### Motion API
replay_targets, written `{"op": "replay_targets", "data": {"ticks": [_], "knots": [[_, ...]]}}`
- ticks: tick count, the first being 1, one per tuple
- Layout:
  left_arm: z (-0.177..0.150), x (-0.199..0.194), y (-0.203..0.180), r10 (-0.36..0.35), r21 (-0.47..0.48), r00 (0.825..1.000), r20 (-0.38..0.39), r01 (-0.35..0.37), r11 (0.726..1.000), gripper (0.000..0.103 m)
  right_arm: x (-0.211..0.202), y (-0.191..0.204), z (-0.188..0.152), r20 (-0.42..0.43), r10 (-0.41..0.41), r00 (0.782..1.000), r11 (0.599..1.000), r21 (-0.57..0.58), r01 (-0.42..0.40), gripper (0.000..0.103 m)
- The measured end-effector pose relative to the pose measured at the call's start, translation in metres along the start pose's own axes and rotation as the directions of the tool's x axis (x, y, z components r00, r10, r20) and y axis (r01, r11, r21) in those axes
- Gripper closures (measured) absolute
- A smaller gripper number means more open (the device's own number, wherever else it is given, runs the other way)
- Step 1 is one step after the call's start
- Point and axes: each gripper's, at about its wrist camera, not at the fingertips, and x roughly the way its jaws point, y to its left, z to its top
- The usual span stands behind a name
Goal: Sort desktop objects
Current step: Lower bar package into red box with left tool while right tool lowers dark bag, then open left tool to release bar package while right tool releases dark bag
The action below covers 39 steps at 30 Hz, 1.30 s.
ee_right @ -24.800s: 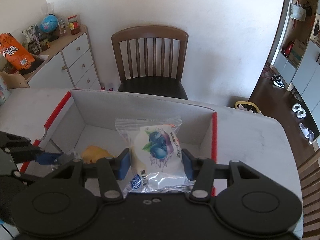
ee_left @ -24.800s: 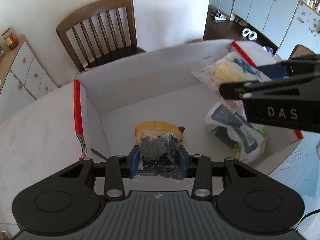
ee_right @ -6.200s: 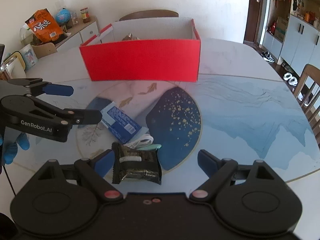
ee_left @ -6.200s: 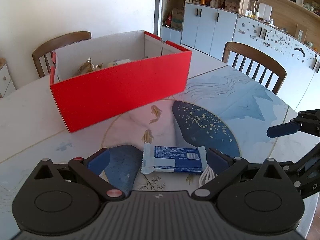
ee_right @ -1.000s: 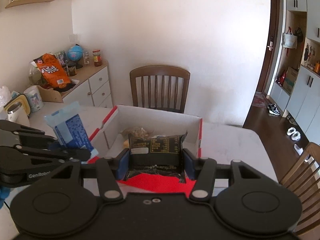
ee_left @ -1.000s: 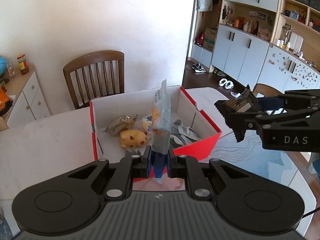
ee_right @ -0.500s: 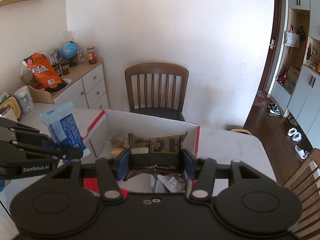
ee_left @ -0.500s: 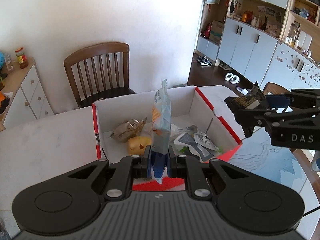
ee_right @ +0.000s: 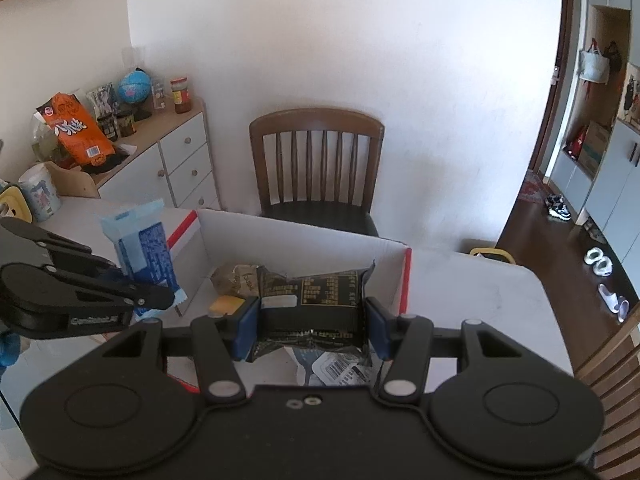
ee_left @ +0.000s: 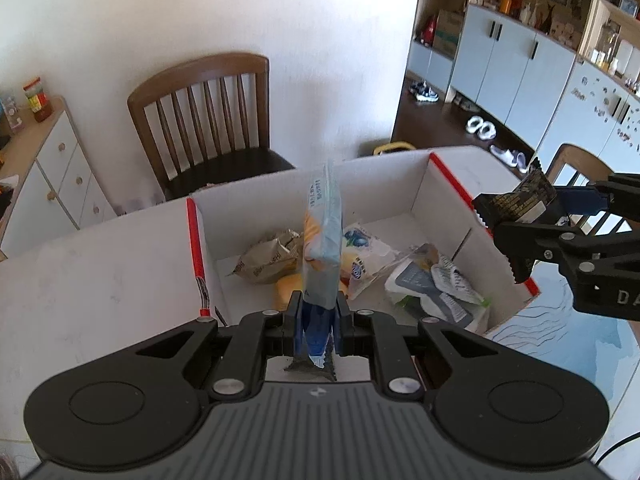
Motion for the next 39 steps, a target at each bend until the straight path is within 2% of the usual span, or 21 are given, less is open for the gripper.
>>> {"op": "replay_targets", "data": {"ticks": [10,16,27,39], "knots": [[0.004,0.036,0.001,0.031,0.02,0.997,-0.071,-0.03,0.999,0.09,0.036,0.002,-0.007,-0.061,-0.012,0.998,0.999,-0.037,0.009,0.049],[0.005,0.053,0.001,0.049,0.049,0.991,-0.124,-0.043,0.998,0.09,0.056,0.002,-0.01,-0.104,0.025,0.994,0.999,-0.026,-0.028,0.049],[0.007,0.077,0.0,0.097,0.126,0.972,-0.216,-0.071,0.99,0.09,0.077,0.015,-0.019,-0.159,0.066,0.985,0.993,-0.084,-0.08,0.049],[0.001,0.097,0.006,0.094,0.124,0.959,-0.267,-0.063,0.99,0.09,0.096,0.018,-0.026,-0.254,0.142,0.957,0.984,-0.066,-0.163,0.048]]}}
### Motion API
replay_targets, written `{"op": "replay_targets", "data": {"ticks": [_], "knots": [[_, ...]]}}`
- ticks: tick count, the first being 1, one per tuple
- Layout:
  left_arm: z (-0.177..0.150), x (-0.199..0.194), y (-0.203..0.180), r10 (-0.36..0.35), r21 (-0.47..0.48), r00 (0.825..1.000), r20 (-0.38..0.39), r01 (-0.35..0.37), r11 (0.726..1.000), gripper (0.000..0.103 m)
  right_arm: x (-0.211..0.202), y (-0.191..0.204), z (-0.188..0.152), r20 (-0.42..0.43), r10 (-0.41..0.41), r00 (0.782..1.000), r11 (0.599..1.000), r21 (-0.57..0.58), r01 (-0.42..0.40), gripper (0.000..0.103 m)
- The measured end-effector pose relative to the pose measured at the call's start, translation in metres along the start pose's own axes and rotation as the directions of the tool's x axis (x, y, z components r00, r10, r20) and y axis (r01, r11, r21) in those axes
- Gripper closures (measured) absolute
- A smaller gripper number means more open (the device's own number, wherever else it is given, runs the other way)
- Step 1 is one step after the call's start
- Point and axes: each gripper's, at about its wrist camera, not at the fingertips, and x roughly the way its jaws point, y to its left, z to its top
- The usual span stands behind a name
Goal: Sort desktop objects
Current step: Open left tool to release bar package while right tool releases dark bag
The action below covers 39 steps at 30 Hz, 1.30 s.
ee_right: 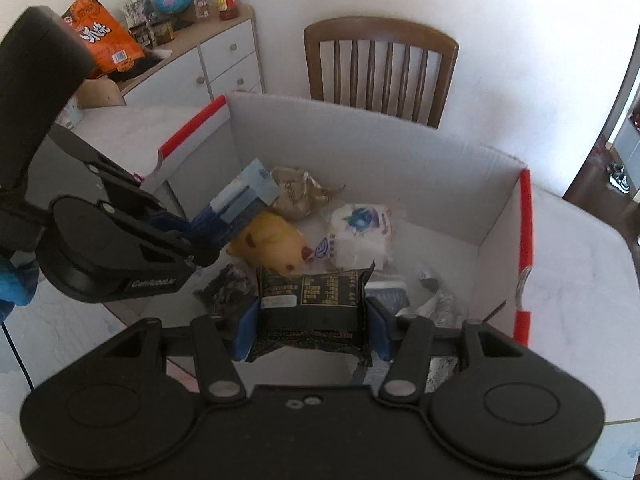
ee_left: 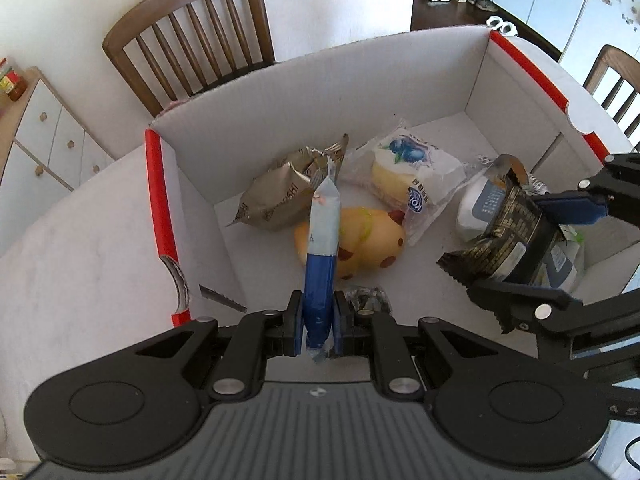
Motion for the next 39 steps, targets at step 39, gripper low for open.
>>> {"op": "replay_targets", "data": {"ticks": [39], "knots": [[-0.006,-0.028,-0.01,-0.036,0.037,0.998,0.054,0.034,0.999,0.051,-0.039,-0.014,-0.002,0.04,-0.012,0.999,0.999,0.032,0.01,0.04]]}}
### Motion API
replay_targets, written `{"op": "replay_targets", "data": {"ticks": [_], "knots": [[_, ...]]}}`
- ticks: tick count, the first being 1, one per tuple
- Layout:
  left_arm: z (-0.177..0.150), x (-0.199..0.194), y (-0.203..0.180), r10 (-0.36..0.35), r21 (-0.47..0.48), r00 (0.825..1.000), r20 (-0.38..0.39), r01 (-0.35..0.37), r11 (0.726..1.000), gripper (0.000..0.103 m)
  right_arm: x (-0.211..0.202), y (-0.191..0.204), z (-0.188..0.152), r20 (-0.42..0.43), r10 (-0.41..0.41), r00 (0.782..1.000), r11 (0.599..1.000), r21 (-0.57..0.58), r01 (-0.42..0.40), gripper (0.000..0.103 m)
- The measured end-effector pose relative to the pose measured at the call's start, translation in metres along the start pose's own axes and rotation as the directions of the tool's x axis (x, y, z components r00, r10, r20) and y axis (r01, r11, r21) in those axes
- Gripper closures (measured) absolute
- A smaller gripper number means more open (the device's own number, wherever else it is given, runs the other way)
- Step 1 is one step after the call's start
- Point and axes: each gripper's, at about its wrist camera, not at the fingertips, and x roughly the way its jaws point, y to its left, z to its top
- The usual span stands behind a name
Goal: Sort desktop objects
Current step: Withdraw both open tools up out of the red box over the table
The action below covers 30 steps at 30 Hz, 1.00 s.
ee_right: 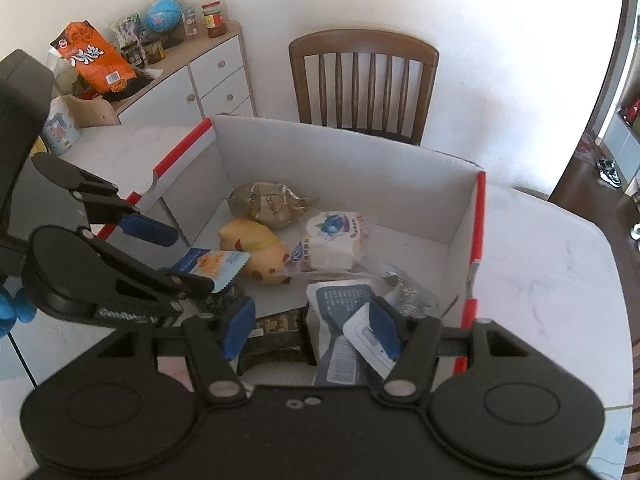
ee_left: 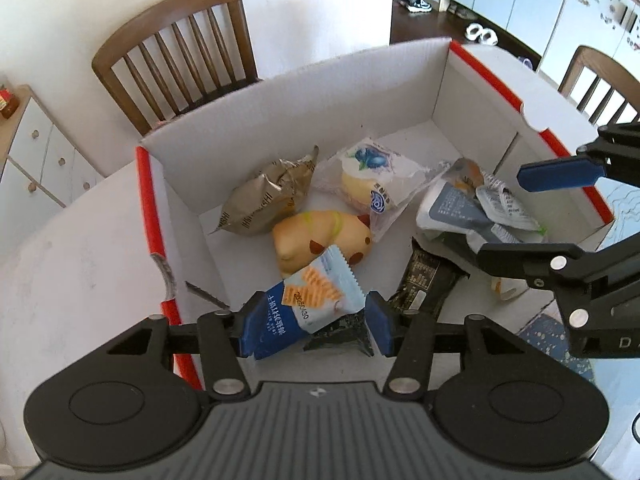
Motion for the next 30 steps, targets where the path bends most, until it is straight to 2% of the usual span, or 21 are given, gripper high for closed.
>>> {"op": "replay_targets", "data": {"ticks": [17,25,30], "knots": [[-0.015,-0.043,-0.005,-0.01,-0.016,0.998,0.069,0.011,1.0,0.051,-0.039,0.008,-0.007,0.045,-0.021,0.999,1.0,0.014,0.021,0.039],[-0.028,-0.059,-0.009,-0.013,-0.018,0.995,0.099,0.015,1.0,0.039,-0.055,0.008,-0.014,0.075,-0.038,0.997,0.999,0.02,0.036,0.039],[-0.035,-0.068,-0.009,-0.004,-0.044,0.993,0.122,0.009,0.999,0.028,-0.065,0.008,-0.017,0.107,-0.036,0.994,0.999,0.036,0.033,0.031]]}}
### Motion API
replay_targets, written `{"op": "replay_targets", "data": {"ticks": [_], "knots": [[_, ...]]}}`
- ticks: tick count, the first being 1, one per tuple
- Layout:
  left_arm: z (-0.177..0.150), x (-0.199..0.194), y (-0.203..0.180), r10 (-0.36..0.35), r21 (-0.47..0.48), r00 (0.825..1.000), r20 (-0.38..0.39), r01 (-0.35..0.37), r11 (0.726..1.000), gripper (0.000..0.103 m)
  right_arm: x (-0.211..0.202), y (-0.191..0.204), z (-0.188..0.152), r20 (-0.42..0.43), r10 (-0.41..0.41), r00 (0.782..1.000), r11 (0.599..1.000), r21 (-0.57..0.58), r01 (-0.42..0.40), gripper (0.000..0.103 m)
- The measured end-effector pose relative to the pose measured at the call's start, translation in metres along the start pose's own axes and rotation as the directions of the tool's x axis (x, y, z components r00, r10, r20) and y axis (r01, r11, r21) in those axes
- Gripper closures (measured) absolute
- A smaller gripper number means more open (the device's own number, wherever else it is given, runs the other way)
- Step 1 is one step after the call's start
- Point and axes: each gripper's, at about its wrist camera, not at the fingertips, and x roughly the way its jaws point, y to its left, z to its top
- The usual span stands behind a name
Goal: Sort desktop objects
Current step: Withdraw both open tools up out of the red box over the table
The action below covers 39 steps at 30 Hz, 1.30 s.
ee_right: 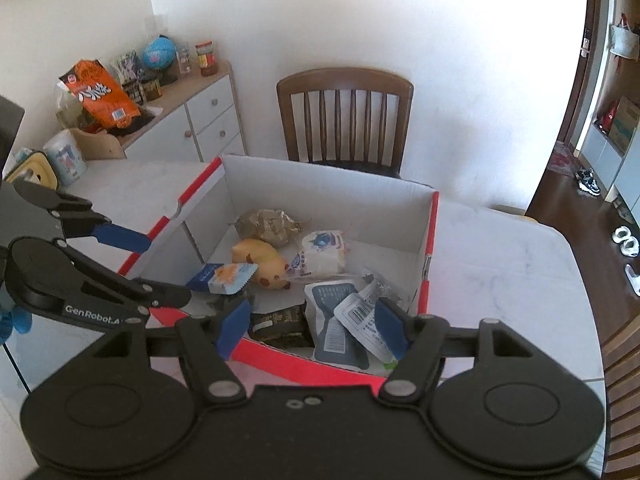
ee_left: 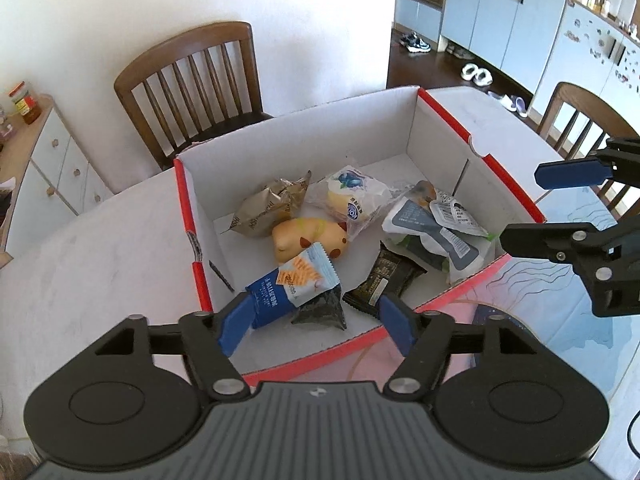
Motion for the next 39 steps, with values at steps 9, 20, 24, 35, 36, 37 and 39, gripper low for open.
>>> {"op": "replay_targets", "data": {"ticks": [9,20,24,35,36,37,39], "knots": [[-0.012,-0.019,-0.002,0.038,-0.019,0.998,0.05,-0.037,0.999,0.015,-0.017,0.002,-0.009,0.051,0.015,0.999,1.0,0.021,-0.016,0.021],[-0.032,-0.035,-0.006,-0.024,-0.084,0.996,0.089,0.032,0.996,0.005,-0.035,0.011,-0.024,0.072,-0.018,0.997,0.999,0.03,0.015,0.016],[-0.041,-0.04,-0.008,-0.03,-0.08,0.995,0.097,0.037,0.996,0.005,-0.043,0.015,-0.03,0.082,-0.025,0.996,0.999,0.024,0.023,0.016],[-0.059,-0.06,-0.014,-0.048,-0.081,0.99,0.131,0.058,0.995,0.005,-0.065,0.026,-0.049,0.103,-0.034,0.994,0.999,0.03,0.031,0.016],[-0.061,-0.061,-0.015,-0.054,-0.081,0.99,0.133,0.065,0.995,0.005,-0.067,0.027,-0.051,0.106,-0.034,0.994,0.999,0.032,0.031,0.016],[-0.062,-0.063,-0.016,-0.058,-0.078,0.989,0.137,0.069,0.995,0.005,-0.069,0.029,-0.054,0.108,-0.033,0.994,0.999,0.033,0.029,0.016],[-0.066,-0.066,-0.019,-0.058,-0.071,0.988,0.146,0.069,0.995,0.005,-0.073,0.031,-0.059,0.116,-0.033,0.993,0.999,0.035,0.029,0.016]]}}
